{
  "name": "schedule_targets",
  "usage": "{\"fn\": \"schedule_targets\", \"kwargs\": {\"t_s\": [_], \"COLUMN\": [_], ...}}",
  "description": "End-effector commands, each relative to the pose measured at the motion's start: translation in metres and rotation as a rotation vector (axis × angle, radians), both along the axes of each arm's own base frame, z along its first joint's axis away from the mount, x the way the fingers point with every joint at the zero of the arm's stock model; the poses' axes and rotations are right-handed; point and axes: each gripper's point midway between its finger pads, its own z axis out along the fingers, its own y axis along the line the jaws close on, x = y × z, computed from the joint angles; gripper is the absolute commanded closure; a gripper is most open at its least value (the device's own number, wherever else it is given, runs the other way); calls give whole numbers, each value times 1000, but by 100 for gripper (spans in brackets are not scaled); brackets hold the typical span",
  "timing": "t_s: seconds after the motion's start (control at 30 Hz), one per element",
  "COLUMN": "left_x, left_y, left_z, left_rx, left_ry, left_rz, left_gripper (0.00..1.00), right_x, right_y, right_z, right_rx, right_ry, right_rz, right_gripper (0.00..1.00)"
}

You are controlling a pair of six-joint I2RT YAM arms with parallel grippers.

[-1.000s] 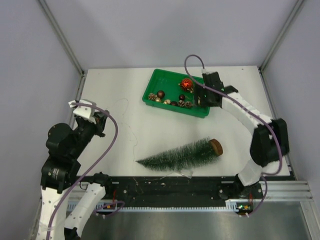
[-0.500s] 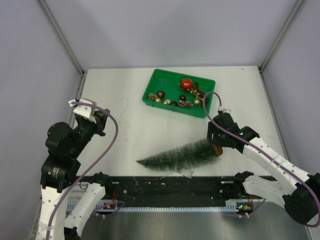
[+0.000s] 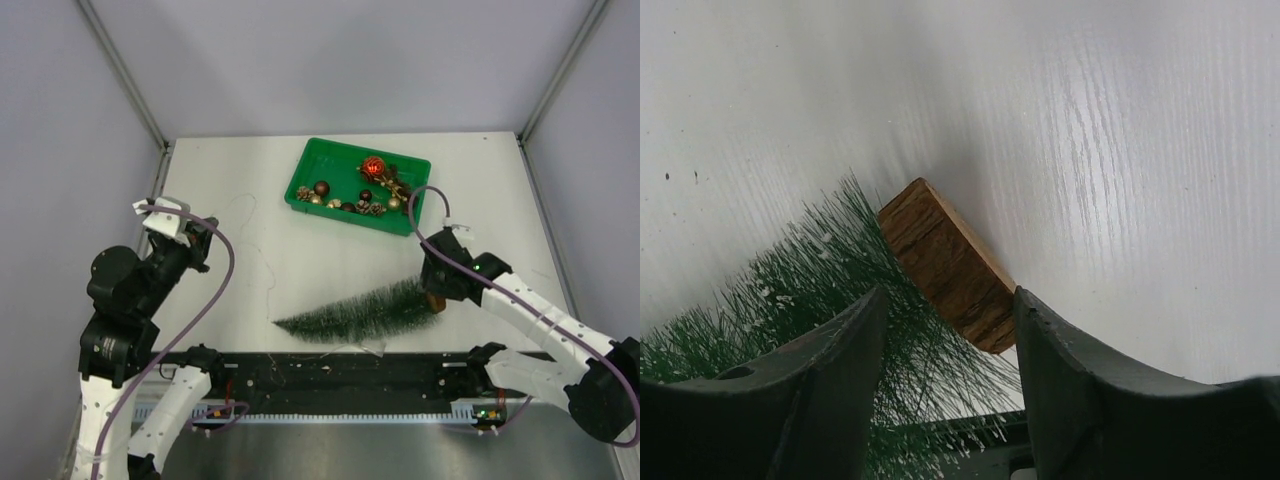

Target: Decorate the small christmas tree

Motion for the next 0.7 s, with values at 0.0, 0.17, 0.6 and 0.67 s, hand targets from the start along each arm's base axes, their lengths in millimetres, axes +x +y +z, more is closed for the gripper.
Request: {"fn": "schedule_targets", "kwargs": {"t_s": [0.0,0.17,0.6,0.67], "left_x": [-6,-5,-5,-6], "left_y": [3,3,2,2], "left_z": [21,20,21,21], "left_rx": [-8,-6,-14,-16], "left_ry": [-72,-71,-78,-79], "left_rz": [6,6,4,3], "left_gripper": [100,100,100,100], "right_x": [-2,-20,1,8], "right_y": [-8,-2,54,60], "right_z": [15,1,-8,0], "right_rx": [-2,15,246,263], "right_ry": [-56,27,-2,-19], "right_rz": [-58,-30,-78,-77], "right_gripper": [47,50,70,69]}}
